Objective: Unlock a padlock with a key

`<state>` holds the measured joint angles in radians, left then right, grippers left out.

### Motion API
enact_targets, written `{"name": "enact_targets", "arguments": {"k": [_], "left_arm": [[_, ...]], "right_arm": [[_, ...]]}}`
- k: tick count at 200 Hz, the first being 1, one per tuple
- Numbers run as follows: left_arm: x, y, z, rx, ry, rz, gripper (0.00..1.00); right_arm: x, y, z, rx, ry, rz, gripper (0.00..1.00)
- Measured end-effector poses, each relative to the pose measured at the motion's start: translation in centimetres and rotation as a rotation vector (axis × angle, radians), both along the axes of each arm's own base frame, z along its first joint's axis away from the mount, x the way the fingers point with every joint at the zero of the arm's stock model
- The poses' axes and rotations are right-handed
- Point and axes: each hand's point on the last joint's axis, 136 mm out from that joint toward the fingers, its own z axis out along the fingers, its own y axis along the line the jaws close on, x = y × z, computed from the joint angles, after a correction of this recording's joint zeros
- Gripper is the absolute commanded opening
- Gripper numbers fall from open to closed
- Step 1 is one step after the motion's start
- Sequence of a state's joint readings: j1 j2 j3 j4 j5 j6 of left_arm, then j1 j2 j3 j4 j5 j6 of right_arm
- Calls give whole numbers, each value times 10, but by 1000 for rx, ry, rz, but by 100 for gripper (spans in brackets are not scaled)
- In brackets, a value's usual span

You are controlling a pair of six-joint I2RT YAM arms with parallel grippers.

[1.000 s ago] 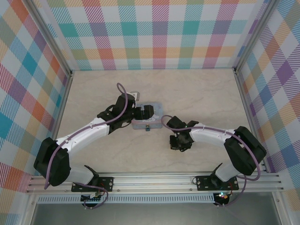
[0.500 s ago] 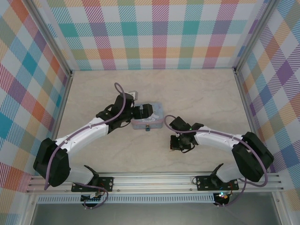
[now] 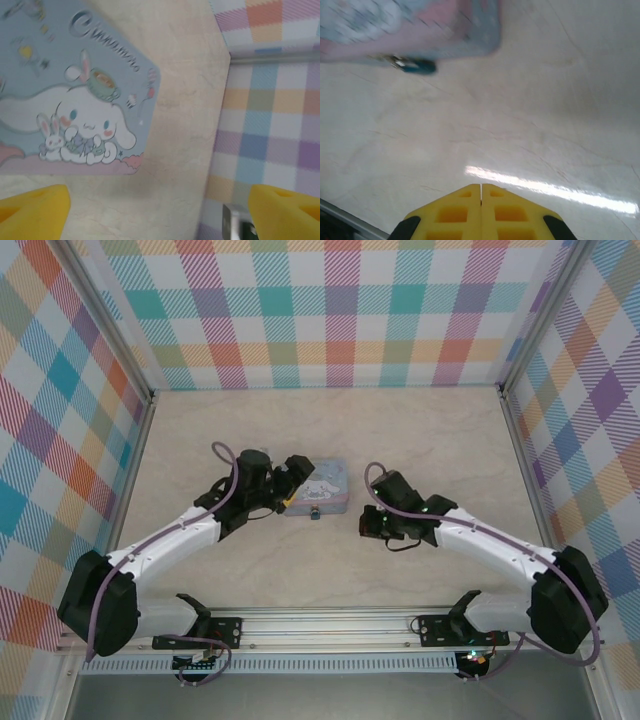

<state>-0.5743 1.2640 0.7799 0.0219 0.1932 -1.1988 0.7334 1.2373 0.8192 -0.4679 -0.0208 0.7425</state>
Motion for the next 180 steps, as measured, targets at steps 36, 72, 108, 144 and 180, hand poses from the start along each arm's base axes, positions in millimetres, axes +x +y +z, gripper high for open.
{"name": "enact_targets", "arguments": {"k": [36, 72, 108, 144, 180], "left_arm": [[-7, -1, -18, -233, 201, 144, 73], [-3, -4, -11, -433, 291, 247, 62], [-5, -6, -14, -558, 373, 324, 57], [-7, -15, -7, -576, 341, 305, 55], [-4, -21, -5, -591, 316, 300, 48]], "right_arm": [[27, 15, 50, 59, -156, 8, 0], [49, 29, 84, 116, -274, 12, 0], [70, 51, 99, 179, -334, 18, 0], [81, 72, 98, 217, -342, 40, 0], [78, 96, 100, 260, -344, 80, 0]]}}
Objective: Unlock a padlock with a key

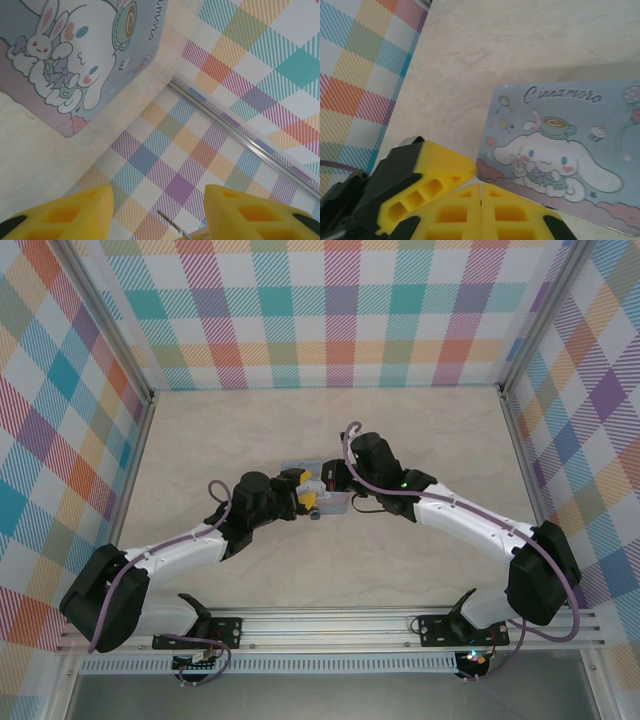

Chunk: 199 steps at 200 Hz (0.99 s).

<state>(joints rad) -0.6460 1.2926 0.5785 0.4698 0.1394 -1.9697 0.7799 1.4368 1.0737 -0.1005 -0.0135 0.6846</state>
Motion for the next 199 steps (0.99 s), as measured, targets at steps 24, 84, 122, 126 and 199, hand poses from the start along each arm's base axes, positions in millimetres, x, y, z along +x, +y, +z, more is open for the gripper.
{"name": "enact_targets", "arguments": {"k": [24, 84, 122, 126, 199], "left_arm": [[2, -2, -3, 0, -2, 1, 45], [6, -3, 3, -12, -28, 16, 40], [6, -1, 1, -8, -29, 28, 35], [6, 0, 1, -7, -29, 29, 35], [5, 5, -8, 8, -18, 46, 34]], "right_arm": [[-3, 10, -1, 20, 8, 20, 0], [-5, 18, 1, 48, 12, 31, 0], [-6, 19, 1, 52, 17, 29, 0], [-6, 19, 1, 53, 18, 30, 0], [-9, 21, 1, 66, 35, 30, 0]]}}
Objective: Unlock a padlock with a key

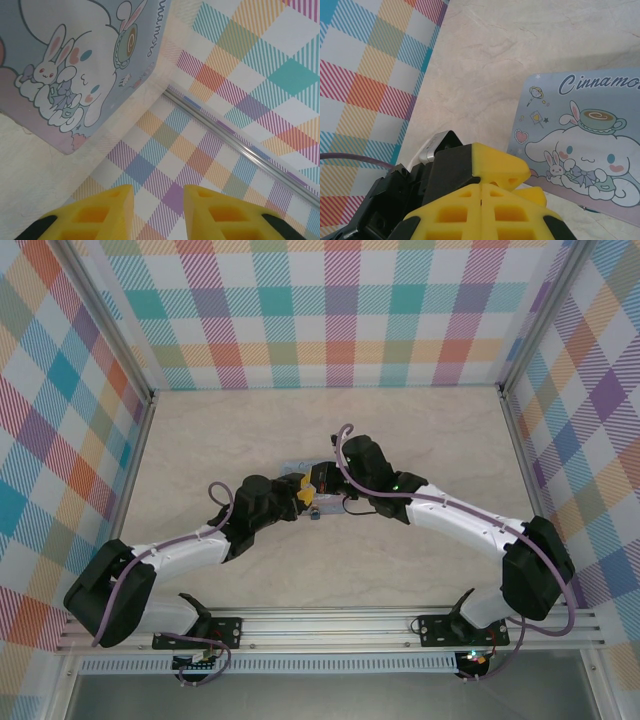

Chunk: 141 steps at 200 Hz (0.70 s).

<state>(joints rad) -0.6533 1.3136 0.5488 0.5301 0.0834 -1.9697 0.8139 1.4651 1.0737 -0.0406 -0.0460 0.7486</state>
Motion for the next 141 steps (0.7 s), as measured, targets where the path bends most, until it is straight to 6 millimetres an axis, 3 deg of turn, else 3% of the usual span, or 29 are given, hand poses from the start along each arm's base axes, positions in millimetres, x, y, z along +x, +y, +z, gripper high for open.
{"name": "enact_targets", "arguments": {"k": [98, 141], "left_arm": [[1, 3, 5, -4, -14, 17, 33], [1, 4, 6, -5, -17, 20, 22]], "right_arm": [[-1, 5, -16, 3, 26, -1, 0], [-3, 7, -15, 6, 26, 8, 0]]}}
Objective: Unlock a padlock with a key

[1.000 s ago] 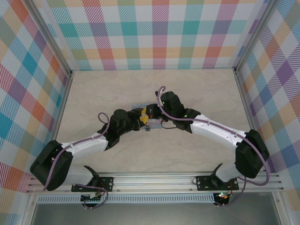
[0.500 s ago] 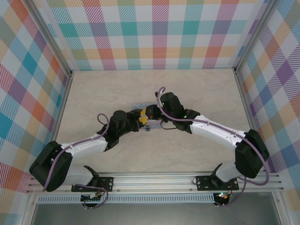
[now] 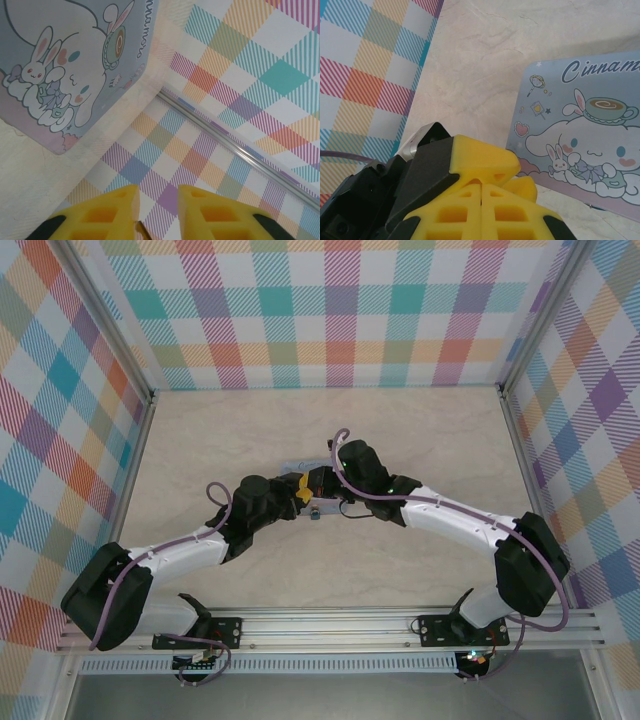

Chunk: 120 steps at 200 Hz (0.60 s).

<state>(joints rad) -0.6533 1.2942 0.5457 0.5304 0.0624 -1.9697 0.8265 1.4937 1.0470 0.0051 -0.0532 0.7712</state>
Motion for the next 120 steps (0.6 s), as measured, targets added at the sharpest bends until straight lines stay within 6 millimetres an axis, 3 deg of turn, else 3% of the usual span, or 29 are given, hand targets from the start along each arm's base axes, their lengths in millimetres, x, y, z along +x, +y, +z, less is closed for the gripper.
{"name": "enact_targets", "arguments": {"k": [120], "left_arm": [[0, -1, 0, 0, -1, -1, 1]], "right_arm": [[-3, -9, -6, -16, -1, -21, 0]]}}
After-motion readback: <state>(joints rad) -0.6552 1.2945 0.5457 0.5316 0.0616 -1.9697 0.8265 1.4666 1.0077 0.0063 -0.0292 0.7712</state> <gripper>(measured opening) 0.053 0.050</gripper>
